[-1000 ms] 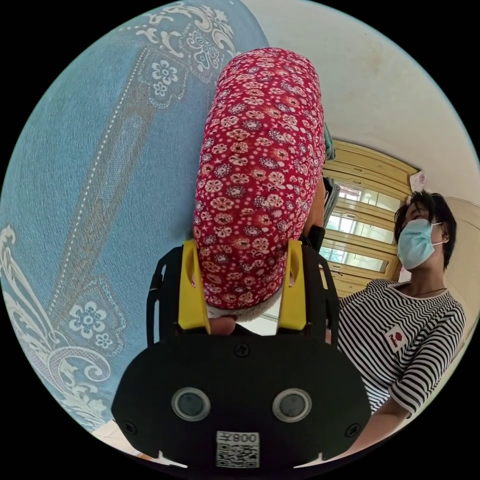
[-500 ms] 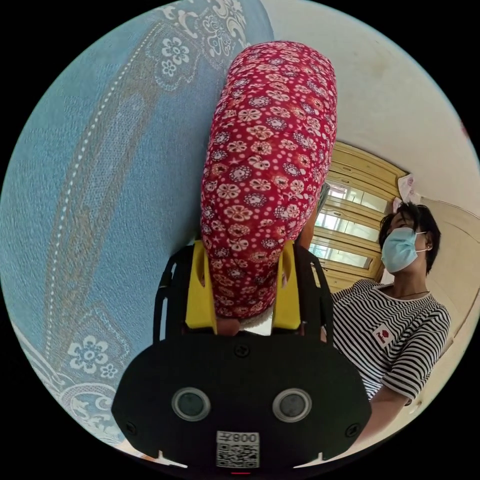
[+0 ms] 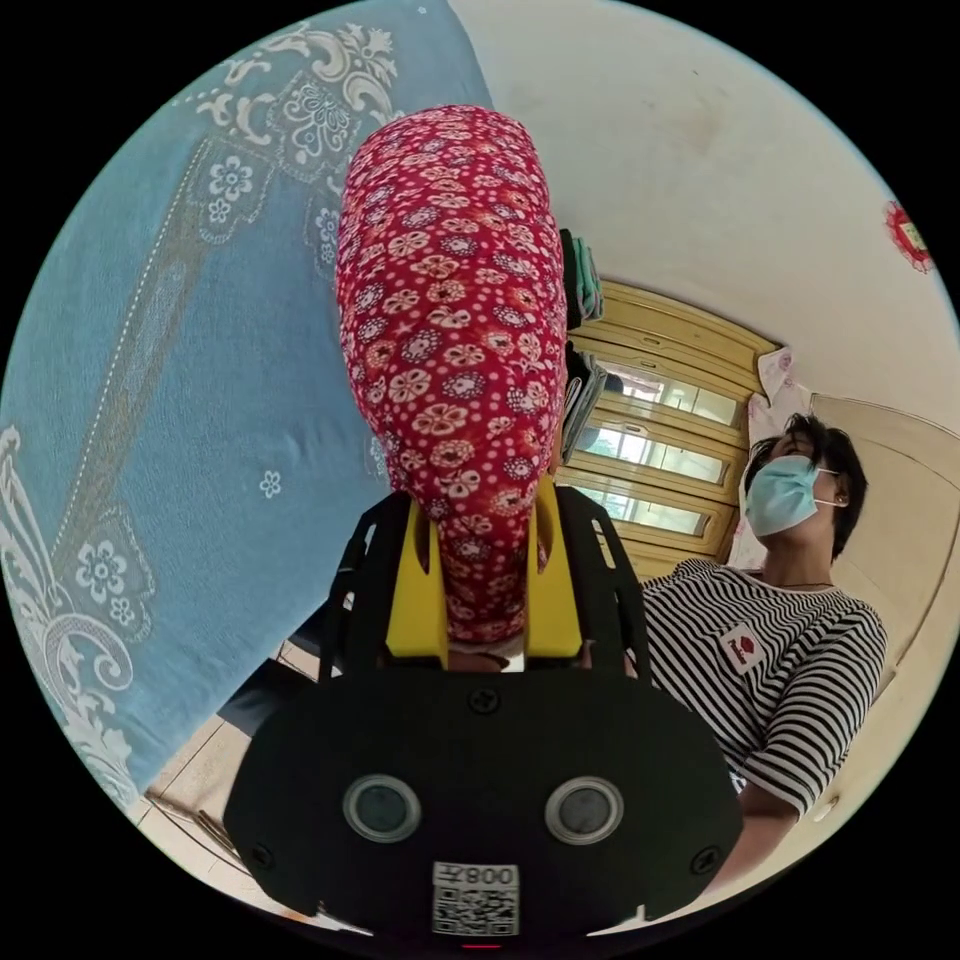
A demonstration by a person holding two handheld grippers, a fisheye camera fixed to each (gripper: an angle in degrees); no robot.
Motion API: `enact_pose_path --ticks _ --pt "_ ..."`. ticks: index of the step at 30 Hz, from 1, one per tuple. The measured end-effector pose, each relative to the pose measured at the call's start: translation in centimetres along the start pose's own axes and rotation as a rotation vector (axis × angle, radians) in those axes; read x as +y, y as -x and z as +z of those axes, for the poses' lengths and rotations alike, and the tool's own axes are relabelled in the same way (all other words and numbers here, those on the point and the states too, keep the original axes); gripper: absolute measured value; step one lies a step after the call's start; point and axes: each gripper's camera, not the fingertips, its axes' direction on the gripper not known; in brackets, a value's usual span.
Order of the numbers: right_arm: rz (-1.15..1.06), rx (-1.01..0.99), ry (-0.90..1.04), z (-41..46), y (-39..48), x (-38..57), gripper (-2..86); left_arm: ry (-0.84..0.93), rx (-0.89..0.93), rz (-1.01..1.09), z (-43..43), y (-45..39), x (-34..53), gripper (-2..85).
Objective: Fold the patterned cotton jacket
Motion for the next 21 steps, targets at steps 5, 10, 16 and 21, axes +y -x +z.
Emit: enact_pose_path --ticks 5,10,16,21 --pt "0.027 0.003 0.024 -3.2 5.4 -0.5 11.8 0.036 0.021 -0.025 0.4 -2.8 -1.1 13.5" --pt "0.018 0.029 0.046 -6.9 11.3 -2.2 11.7 0.052 0.067 -0.014 1.9 -5.3 -3.7 13.6" --pt "-0.023 0.093 0.023 -12.5 18.5 -5.6 11.8 0.063 0.128 0.048 5.1 -7.0 -9.0 13.6" --pt "-0.09 0.146 -0.023 -18.2 24.3 -10.5 11.8 0.059 0.159 0.116 8.7 -8.5 -15.2 13.6"
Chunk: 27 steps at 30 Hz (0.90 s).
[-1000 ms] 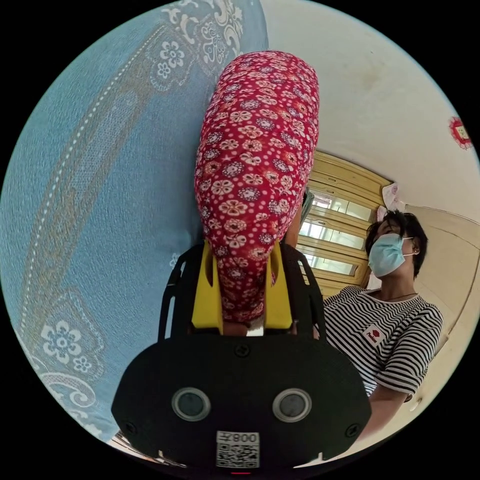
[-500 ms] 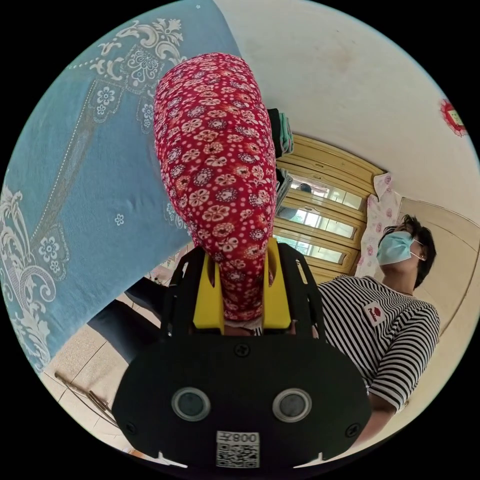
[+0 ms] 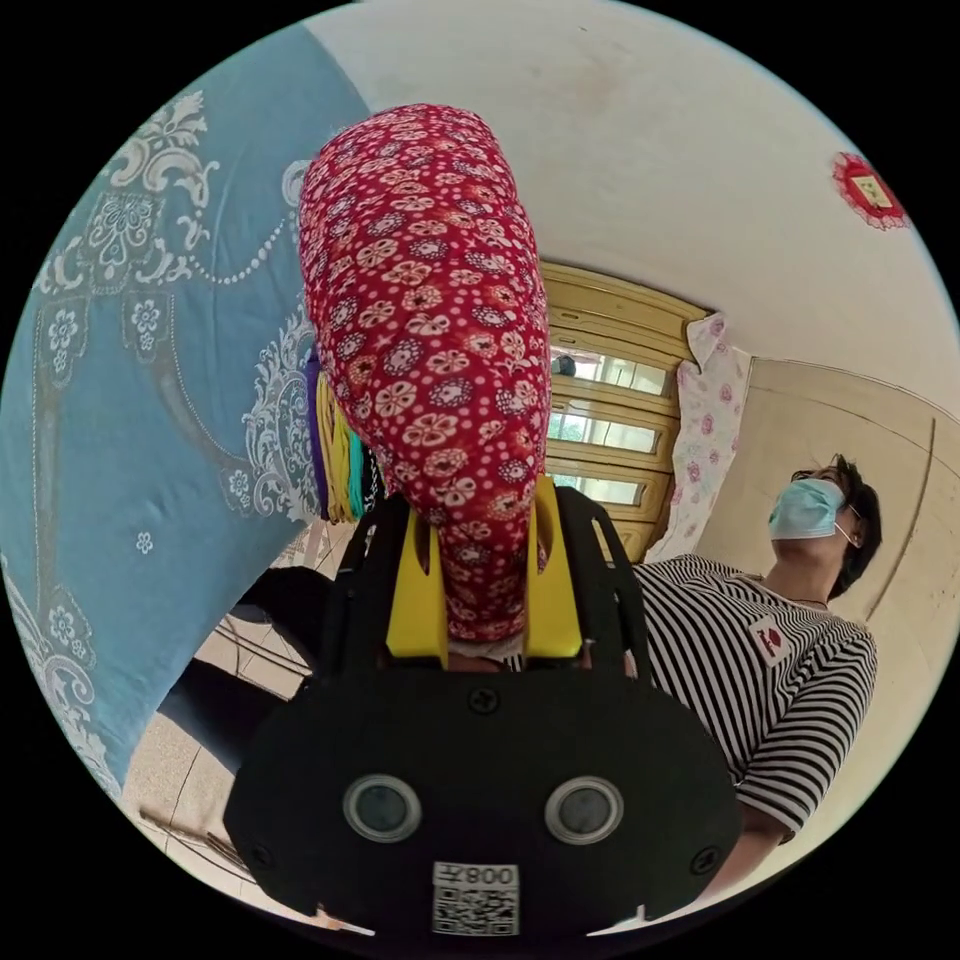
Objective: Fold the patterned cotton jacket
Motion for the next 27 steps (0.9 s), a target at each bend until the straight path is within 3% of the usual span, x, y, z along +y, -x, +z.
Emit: enact_pose_path --ticks 11,18,27 --pt "-0.209 0.045 -0.053 -16.6 5.0 -19.3 11.9 -0.093 0.002 0.181 12.6 0.0 -21.5 13.7" --pt "-0.327 0.161 -0.039 -27.3 6.3 -34.4 12.0 -0.182 0.049 0.223 22.6 4.5 -37.2 13.8" --pt "-0.213 0.251 0.038 -33.5 2.3 -48.6 12.0 -0.227 0.0 0.093 32.5 15.0 -50.6 13.9"
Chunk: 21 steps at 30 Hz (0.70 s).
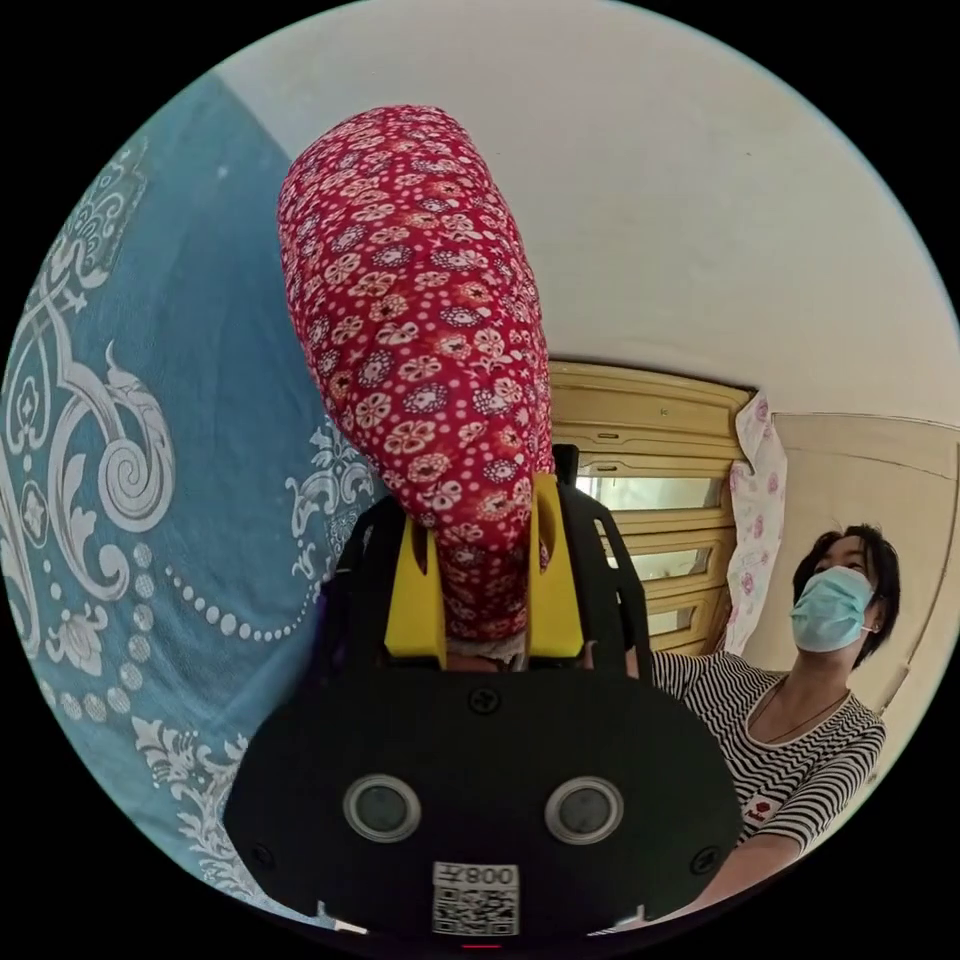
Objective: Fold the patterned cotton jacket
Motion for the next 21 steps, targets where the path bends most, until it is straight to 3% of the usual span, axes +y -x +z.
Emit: enact_pose_path --ticks 9,21 --pt "0.07 0.063 0.034 -3.0 -3.7 -5.3 11.7 0.116 -0.113 -0.016 9.0 7.3 -5.2 14.2" --pt "-0.048 0.035 -0.146 -11.1 1.5 -10.0 11.3 0.103 -0.124 0.16 17.2 6.6 -11.1 14.8"
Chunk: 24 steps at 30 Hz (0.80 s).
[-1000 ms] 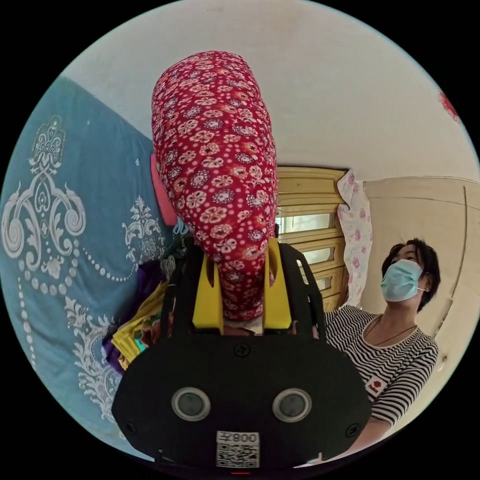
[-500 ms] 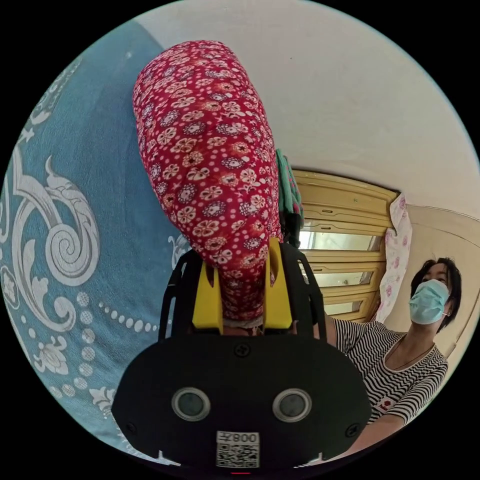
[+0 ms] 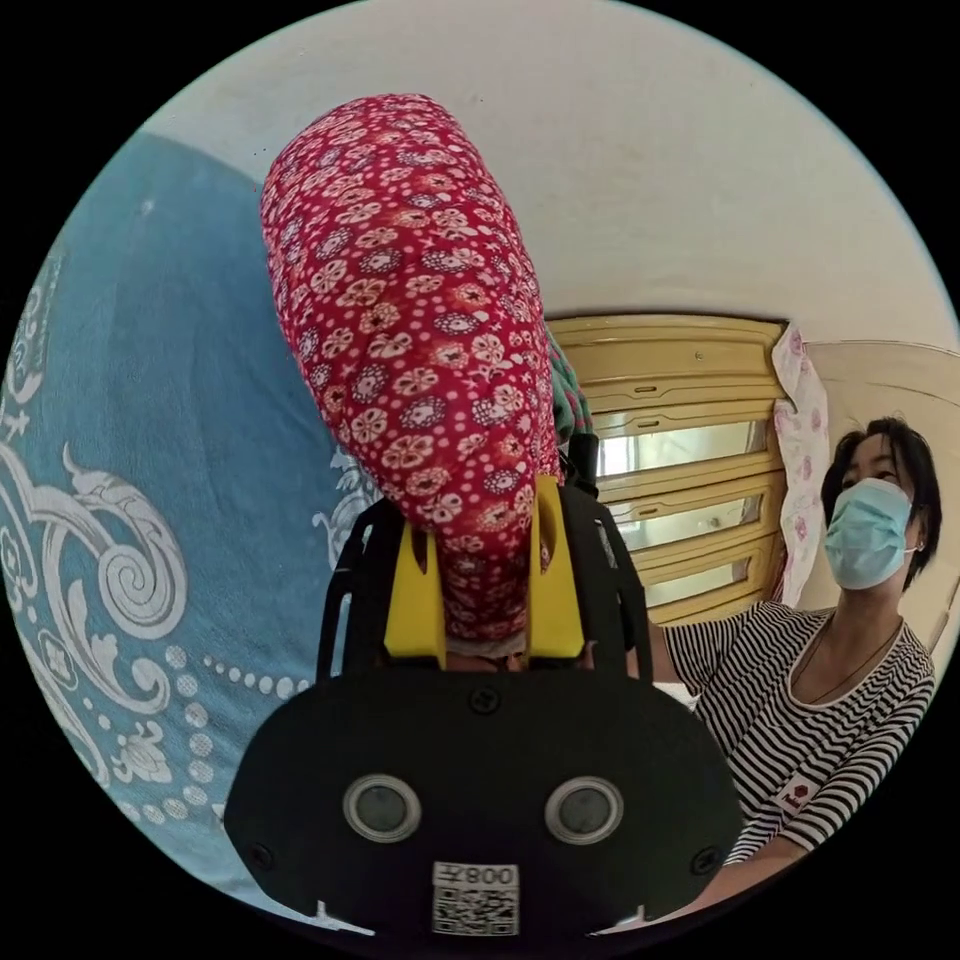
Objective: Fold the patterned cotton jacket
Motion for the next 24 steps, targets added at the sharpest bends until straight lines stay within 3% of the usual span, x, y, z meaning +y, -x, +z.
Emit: enact_pose_path --ticks 5,7,10,15,21,24 --pt "0.131 0.166 0.077 0.5 -1.0 -1.9 10.7 0.081 -0.177 -0.164 5.4 4.5 -1.9 16.4" --pt "0.137 0.196 0.065 0.4 -0.7 -2.3 10.7 0.054 -0.151 -0.162 7.0 5.1 -2.3 16.8" --pt "0.108 0.216 0.041 -0.6 1.3 -3.3 10.9 0.033 -0.148 -0.176 8.5 5.3 -2.7 17.4" --pt "0.027 0.448 0.02 -2.0 6.8 -4.6 9.5 0.031 -0.174 -0.178 11.2 5.0 -3.6 18.3" --pt "-0.094 0.644 -0.141 -4.1 14.6 -4.4 7.0 0.0 -0.347 -0.132 13.0 1.7 -3.6 16.9" --pt "-0.163 0.66 -0.102 -2.9 16.8 -5.1 6.6 -0.069 -0.42 -0.13 12.8 -0.4 -2.7 13.8"
